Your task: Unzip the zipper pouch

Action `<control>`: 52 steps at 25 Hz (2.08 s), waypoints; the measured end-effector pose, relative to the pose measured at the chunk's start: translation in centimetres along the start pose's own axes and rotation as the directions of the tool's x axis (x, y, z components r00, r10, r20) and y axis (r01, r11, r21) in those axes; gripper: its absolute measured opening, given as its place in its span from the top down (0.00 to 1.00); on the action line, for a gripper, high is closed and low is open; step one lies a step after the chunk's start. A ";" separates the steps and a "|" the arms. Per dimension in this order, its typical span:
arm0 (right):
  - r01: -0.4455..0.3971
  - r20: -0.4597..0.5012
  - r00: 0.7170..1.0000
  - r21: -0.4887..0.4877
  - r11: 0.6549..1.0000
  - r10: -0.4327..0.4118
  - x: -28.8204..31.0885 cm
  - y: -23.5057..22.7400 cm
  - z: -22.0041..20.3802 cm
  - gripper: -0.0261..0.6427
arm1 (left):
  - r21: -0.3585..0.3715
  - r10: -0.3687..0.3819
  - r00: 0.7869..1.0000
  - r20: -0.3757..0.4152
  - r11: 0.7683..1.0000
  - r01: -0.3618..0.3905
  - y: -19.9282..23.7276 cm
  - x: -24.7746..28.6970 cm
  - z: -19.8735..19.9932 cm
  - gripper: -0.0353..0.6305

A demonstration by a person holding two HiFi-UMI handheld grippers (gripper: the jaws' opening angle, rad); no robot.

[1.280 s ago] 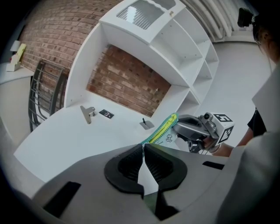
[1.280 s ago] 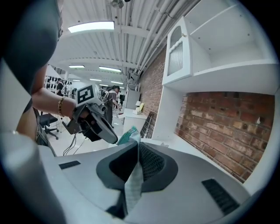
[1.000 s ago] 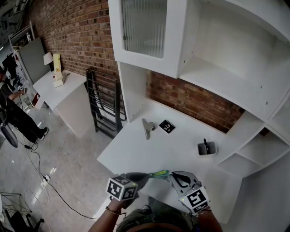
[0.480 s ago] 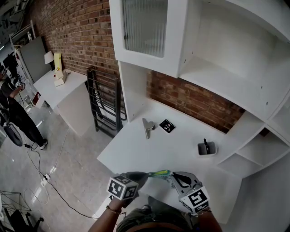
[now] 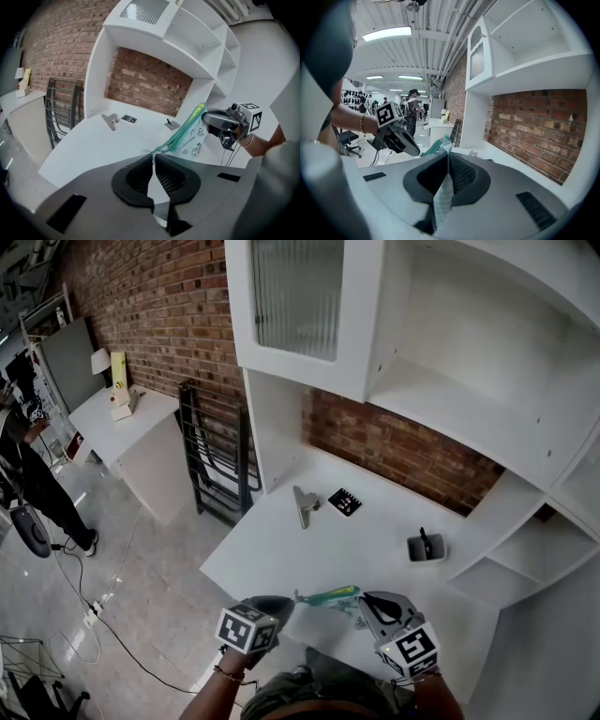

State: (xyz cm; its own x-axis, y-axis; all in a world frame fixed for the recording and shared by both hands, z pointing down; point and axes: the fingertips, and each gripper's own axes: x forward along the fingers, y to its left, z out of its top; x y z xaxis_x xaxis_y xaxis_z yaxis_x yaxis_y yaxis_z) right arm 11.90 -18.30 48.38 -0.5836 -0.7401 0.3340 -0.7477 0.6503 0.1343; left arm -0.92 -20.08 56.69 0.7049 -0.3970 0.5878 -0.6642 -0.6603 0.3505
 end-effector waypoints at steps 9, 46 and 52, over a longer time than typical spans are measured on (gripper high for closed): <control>0.009 -0.010 1.000 0.000 1.000 -0.009 0.1 0.0 -0.1 0.94 | 0.048 0.040 0.999 -0.005 0.998 -0.039 1.1 -0.1 -0.7 0.92; 0.083 0.044 0.994 0.276 0.958 -0.099 14.5 -9.5 1.3 0.94 | 0.026 0.131 0.971 0.200 0.990 -0.139 1.0 -2.5 -2.6 0.87; 0.133 0.010 0.988 0.440 0.888 -0.154 17.5 -11.8 -1.2 0.94 | 0.041 0.148 0.965 0.217 0.986 -0.161 1.5 -3.5 -2.4 0.87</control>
State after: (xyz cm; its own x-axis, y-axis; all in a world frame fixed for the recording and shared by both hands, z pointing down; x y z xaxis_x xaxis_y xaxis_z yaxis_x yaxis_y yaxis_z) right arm 10.87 -38.72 53.72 -0.4652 -0.8329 0.2997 -0.8812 0.4035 -0.2462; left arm -4.97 -18.14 56.86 0.6359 -0.6194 0.4605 -0.7580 -0.6135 0.2215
